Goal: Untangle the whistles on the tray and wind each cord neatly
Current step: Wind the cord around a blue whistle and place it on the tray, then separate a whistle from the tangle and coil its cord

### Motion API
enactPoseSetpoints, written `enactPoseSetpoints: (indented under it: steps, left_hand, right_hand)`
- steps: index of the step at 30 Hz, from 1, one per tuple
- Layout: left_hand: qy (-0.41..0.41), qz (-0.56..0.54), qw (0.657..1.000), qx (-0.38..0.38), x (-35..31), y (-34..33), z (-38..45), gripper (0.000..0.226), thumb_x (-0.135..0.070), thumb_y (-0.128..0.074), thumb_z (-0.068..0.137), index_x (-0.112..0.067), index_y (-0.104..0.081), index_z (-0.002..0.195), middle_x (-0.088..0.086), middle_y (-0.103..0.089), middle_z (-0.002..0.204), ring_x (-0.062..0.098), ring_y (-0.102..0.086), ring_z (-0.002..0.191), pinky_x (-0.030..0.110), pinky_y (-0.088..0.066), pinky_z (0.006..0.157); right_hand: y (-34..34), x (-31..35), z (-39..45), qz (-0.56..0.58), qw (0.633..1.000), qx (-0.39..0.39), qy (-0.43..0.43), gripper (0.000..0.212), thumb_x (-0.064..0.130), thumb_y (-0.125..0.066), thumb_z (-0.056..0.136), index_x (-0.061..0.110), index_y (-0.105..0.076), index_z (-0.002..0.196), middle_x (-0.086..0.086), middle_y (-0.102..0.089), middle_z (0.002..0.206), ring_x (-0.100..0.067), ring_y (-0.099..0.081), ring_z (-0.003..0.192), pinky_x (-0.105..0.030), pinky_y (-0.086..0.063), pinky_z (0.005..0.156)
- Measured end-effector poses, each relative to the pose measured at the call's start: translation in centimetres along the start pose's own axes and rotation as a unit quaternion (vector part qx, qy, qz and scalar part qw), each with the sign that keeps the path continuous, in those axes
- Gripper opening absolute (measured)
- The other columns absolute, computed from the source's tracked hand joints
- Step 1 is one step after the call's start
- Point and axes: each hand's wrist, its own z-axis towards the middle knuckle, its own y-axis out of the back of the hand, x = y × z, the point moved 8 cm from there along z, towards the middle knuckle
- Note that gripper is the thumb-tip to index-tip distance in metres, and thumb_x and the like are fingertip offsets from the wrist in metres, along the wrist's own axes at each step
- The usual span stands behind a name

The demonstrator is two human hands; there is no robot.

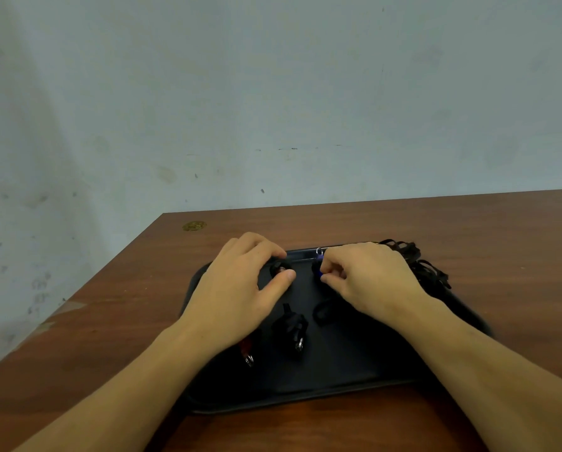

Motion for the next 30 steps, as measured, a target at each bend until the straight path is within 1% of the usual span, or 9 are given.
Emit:
enactPoseSetpoints:
  steps: [4,8,13,16,18,21,24,27,30]
  left_hand:
    - [-0.001,-0.003,1.0,0.002,-0.1,-0.2,-0.1,0.021,-0.039,-0.064,0.091,-0.025,-0.066,0.106,-0.014,-0.056,0.108,0.011,-0.053,0.104,0.026,-0.044,0.088]
    - [0.003,-0.011,1.0,0.009,0.0,-0.3,-0.1,0.022,-0.042,-0.062,0.092,-0.027,-0.066,0.106,-0.015,-0.055,0.108,0.009,-0.052,0.104,0.024,-0.043,0.087]
    - [0.008,-0.009,1.0,0.007,0.2,-0.3,-0.1,0.021,-0.04,-0.062,0.092,-0.026,-0.067,0.107,-0.013,-0.056,0.109,0.009,-0.051,0.105,0.025,-0.043,0.089]
    - [0.011,-0.013,1.0,0.016,0.4,-0.2,0.1,0.017,-0.039,-0.062,0.093,-0.028,-0.069,0.105,-0.013,-0.057,0.108,0.01,-0.051,0.105,0.024,-0.04,0.088]
    - [0.013,-0.019,0.999,0.024,0.6,-0.3,0.3,0.015,-0.038,-0.061,0.094,-0.029,-0.07,0.102,-0.012,-0.057,0.107,0.012,-0.051,0.104,0.025,-0.039,0.088]
    - [0.024,-0.025,0.998,0.047,0.5,-0.8,0.5,0.013,-0.038,-0.06,0.095,-0.031,-0.07,0.099,-0.012,-0.057,0.107,0.013,-0.05,0.105,0.026,-0.038,0.088]
    - [0.02,-0.025,0.997,0.065,0.0,-1.1,0.6,0.013,-0.039,-0.059,0.095,-0.031,-0.069,0.098,-0.012,-0.056,0.108,0.013,-0.049,0.107,0.027,-0.038,0.089]
    - [0.017,-0.016,0.996,0.082,-0.9,-1.1,0.7,0.014,-0.038,-0.058,0.096,-0.029,-0.069,0.098,-0.011,-0.056,0.11,0.013,-0.048,0.106,0.029,-0.04,0.091]
    - [0.014,-0.007,0.995,0.096,-1.7,-1.2,0.7,0.016,-0.04,-0.057,0.095,-0.029,-0.069,0.098,-0.011,-0.056,0.112,0.014,-0.048,0.106,0.028,-0.04,0.091]
  right_hand:
    - [-0.5,0.1,0.0,-0.012,1.0,0.013,-0.003,0.01,0.04,-0.057,0.096,0.03,-0.057,0.098,0.011,-0.064,0.094,-0.017,-0.057,0.091,-0.031,-0.046,0.072]
    - [-0.7,-0.5,-0.1,-0.01,1.0,0.009,-0.004,0.007,0.039,-0.057,0.095,0.033,-0.056,0.097,0.012,-0.062,0.093,-0.015,-0.056,0.092,-0.032,-0.048,0.072]
    - [-0.3,-0.4,-0.3,0.039,0.999,-0.023,-0.011,0.011,0.046,-0.057,0.093,0.036,-0.061,0.094,0.011,-0.054,0.094,-0.012,-0.054,0.087,-0.031,-0.048,0.071]
    - [0.8,-1.4,-0.4,0.091,0.994,-0.044,-0.048,0.008,0.038,-0.056,0.094,0.035,-0.064,0.092,0.012,-0.057,0.091,-0.01,-0.056,0.082,-0.031,-0.05,0.07]
    - [1.3,-2.8,-0.4,0.082,0.993,-0.017,-0.078,0.009,0.033,-0.056,0.093,0.035,-0.064,0.095,0.012,-0.06,0.092,-0.012,-0.058,0.082,-0.033,-0.052,0.073]
    - [1.7,-4.7,-0.9,0.045,0.993,0.043,-0.105,0.011,0.031,-0.056,0.092,0.035,-0.065,0.098,0.013,-0.061,0.095,-0.016,-0.06,0.088,-0.034,-0.052,0.077]
    - [1.6,-5.3,-1.9,0.024,0.988,0.115,-0.1,0.011,0.031,-0.057,0.092,0.034,-0.068,0.094,0.013,-0.063,0.095,-0.017,-0.062,0.088,-0.029,-0.048,0.075]
    - [2.4,-5.1,-2.6,0.026,0.987,0.128,-0.092,0.011,0.03,-0.058,0.093,0.036,-0.067,0.096,0.011,-0.064,0.099,-0.018,-0.061,0.089,-0.029,-0.046,0.075]
    - [2.9,-5.1,-3.0,0.005,0.988,0.129,-0.09,0.015,0.03,-0.058,0.094,0.032,-0.066,0.106,0.008,-0.057,0.107,-0.023,-0.061,0.098,-0.035,-0.051,0.083]
